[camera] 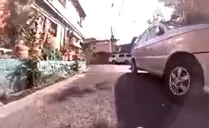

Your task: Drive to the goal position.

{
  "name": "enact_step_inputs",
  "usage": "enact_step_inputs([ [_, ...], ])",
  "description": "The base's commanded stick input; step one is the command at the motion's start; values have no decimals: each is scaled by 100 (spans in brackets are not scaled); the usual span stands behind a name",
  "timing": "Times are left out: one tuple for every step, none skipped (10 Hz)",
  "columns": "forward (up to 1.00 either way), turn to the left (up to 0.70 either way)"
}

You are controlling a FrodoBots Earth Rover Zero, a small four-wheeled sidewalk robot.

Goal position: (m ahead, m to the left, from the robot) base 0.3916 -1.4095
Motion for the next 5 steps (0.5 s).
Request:
enact_step_inputs([
  [100,0],
  [100,0],
  [100,0],
  [100,0],
  [100,0],
])
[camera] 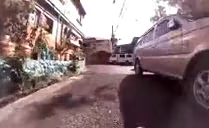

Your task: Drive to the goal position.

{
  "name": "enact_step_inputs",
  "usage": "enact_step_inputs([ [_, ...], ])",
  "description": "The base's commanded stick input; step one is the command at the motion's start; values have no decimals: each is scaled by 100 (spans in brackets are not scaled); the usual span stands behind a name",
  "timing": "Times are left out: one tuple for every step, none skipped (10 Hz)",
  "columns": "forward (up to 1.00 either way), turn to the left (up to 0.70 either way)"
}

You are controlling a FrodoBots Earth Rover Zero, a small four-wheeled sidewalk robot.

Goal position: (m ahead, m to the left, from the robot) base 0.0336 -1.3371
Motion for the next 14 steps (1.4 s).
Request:
enact_step_inputs([
  [100,0],
  [100,0],
  [100,0],
  [100,0],
  [100,0],
  [100,0],
  [100,0],
  [100,0],
  [100,0],
  [100,0],
  [100,0],
  [100,0],
  [100,0],
  [100,0],
])
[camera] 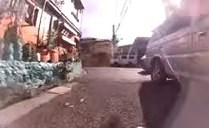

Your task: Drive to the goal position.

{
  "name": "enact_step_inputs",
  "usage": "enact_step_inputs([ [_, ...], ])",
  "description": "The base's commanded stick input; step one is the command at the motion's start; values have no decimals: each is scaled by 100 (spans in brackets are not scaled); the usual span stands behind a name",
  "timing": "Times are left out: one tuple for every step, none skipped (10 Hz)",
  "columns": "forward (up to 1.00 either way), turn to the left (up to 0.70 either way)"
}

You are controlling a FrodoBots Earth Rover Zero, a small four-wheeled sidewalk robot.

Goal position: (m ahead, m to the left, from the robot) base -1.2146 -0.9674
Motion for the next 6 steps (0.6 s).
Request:
enact_step_inputs([
  [100,0],
  [100,0],
  [100,0],
  [100,0],
  [100,0],
  [100,0],
])
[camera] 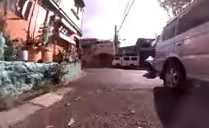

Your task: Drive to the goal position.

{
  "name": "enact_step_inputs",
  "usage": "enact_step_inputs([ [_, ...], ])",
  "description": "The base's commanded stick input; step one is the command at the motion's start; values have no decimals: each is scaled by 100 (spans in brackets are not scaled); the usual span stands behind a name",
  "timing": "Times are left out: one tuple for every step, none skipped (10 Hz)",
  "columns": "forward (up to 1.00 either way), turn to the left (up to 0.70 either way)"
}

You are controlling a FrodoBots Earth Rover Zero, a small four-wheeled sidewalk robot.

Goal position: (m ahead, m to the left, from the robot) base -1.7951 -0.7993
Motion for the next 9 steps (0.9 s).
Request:
enact_step_inputs([
  [100,0],
  [100,0],
  [100,0],
  [100,0],
  [100,0],
  [100,0],
  [100,0],
  [100,0],
  [100,0],
])
